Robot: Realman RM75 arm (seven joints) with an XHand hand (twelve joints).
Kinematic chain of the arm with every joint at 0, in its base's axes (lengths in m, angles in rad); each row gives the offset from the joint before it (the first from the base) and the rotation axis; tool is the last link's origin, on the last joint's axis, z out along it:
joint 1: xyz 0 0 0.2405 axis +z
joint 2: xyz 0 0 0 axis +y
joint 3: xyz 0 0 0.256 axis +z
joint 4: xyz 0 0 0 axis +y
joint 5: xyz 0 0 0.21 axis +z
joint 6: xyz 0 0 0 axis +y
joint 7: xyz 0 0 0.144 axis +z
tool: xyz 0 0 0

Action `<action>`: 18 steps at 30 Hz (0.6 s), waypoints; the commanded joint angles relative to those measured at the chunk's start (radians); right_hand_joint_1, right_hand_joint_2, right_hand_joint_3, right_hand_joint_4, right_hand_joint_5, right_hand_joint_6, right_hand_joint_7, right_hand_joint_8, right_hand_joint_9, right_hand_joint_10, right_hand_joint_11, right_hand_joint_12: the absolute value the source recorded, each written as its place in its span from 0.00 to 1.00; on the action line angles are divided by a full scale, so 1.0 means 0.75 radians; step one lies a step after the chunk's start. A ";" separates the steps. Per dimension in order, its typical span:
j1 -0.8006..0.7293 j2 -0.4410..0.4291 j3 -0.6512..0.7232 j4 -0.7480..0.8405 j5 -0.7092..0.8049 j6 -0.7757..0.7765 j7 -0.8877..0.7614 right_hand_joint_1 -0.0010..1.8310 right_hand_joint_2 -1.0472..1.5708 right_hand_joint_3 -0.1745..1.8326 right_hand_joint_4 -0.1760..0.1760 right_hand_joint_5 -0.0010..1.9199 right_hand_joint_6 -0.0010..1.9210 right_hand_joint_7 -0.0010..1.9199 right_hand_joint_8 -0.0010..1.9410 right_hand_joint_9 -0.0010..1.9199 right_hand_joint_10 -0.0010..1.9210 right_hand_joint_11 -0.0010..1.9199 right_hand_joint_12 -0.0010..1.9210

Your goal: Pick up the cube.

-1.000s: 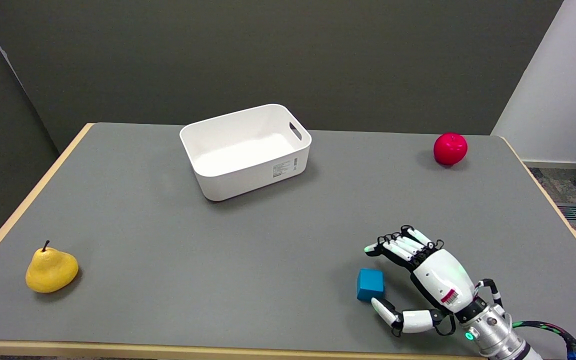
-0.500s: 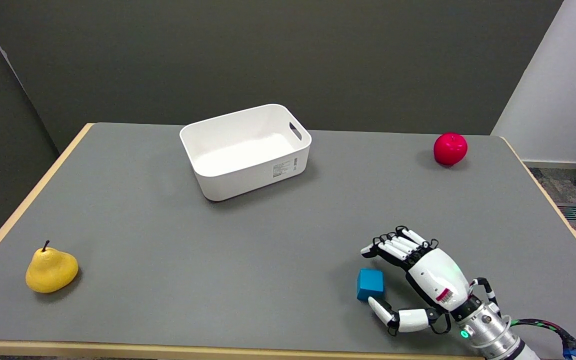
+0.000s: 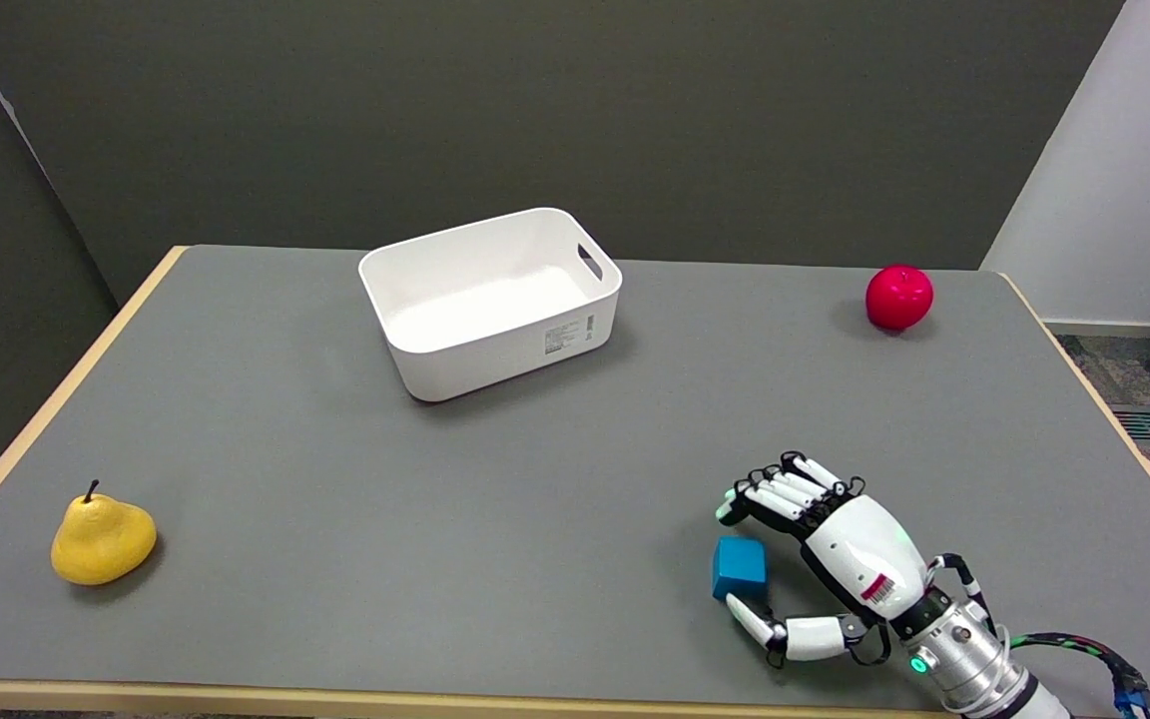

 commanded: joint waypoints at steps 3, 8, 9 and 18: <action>0.011 0.008 0.009 0.031 -0.018 -0.009 -0.049 0.49 0.81 0.31 0.87 0.36 0.79 0.36 0.45 0.29 0.59 0.14 0.75; 0.026 0.018 0.013 0.043 -0.029 -0.016 -0.072 0.50 0.77 0.40 0.86 0.38 0.79 0.39 0.53 0.32 0.64 0.16 0.77; 0.030 0.021 0.014 0.044 -0.032 -0.016 -0.072 0.50 0.76 0.41 0.87 0.38 0.80 0.39 0.53 0.33 0.64 0.16 0.78; 0.057 0.074 0.081 0.135 -0.033 -0.035 -0.077 0.64 0.78 0.32 0.37 0.38 0.82 0.45 0.63 0.38 0.67 0.21 0.81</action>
